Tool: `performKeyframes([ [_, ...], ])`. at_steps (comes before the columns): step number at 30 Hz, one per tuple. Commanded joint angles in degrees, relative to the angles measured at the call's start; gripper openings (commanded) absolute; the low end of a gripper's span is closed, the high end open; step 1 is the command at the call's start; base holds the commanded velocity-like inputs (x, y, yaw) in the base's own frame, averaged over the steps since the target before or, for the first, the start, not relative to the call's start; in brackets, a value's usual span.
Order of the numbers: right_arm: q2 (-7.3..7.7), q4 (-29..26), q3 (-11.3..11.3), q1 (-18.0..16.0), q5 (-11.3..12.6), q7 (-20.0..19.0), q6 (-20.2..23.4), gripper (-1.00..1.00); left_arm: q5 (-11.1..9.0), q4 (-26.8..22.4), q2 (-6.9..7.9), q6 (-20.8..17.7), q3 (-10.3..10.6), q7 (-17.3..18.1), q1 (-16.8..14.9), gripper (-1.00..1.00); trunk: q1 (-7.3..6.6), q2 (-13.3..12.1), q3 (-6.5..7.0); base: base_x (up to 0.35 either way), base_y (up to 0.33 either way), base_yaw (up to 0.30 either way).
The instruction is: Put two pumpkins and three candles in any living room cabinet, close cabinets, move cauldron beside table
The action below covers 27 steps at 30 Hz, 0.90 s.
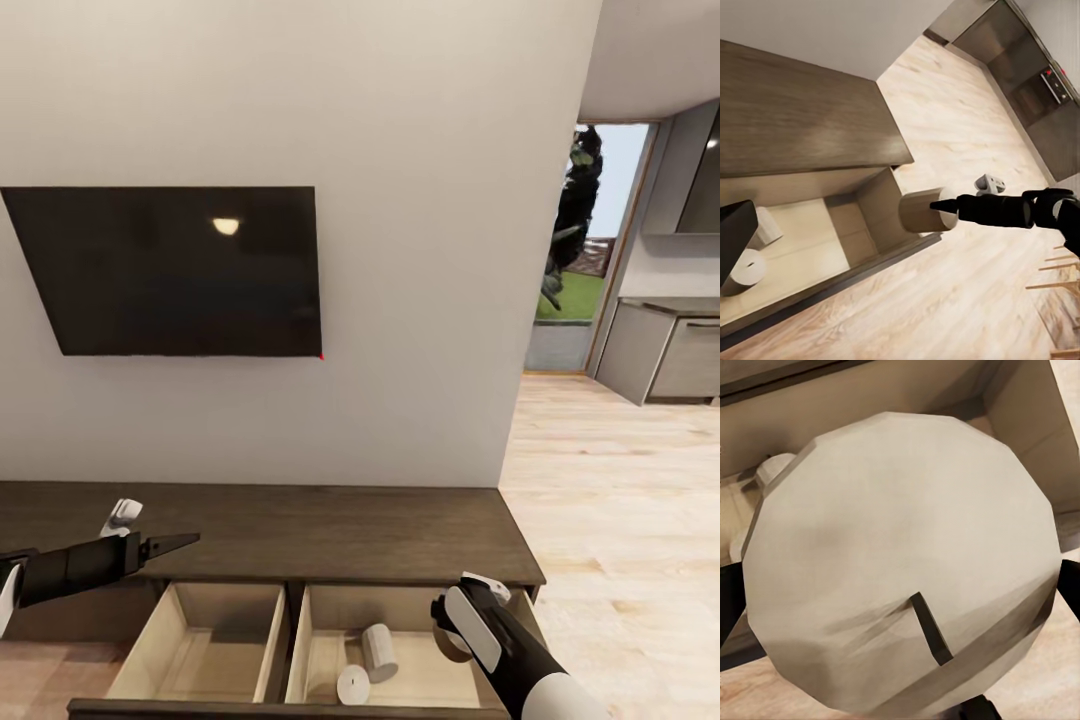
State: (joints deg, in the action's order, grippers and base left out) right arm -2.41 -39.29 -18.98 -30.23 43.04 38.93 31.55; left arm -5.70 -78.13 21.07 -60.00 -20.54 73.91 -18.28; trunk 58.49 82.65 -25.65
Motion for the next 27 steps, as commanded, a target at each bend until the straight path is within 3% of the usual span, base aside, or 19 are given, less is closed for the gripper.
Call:
performKeyframes([
  [1,-0.05,-0.03,0.0,-0.01,-0.06,0.01,0.0,-1.0,-0.01,0.0,0.01,0.0,0.01,0.21,0.0,1.0,0.23,0.42,-0.18,0.0,0.0,0.0],
  [27,-0.14,0.71,-0.36,-0.01,-0.15,0.01,-1.4,-1.0,-0.05,-0.1,0.18,0.0,-0.36,0.88,0.0,1.0,5.94,10.84,-4.85,0.0,0.0,0.0],
])
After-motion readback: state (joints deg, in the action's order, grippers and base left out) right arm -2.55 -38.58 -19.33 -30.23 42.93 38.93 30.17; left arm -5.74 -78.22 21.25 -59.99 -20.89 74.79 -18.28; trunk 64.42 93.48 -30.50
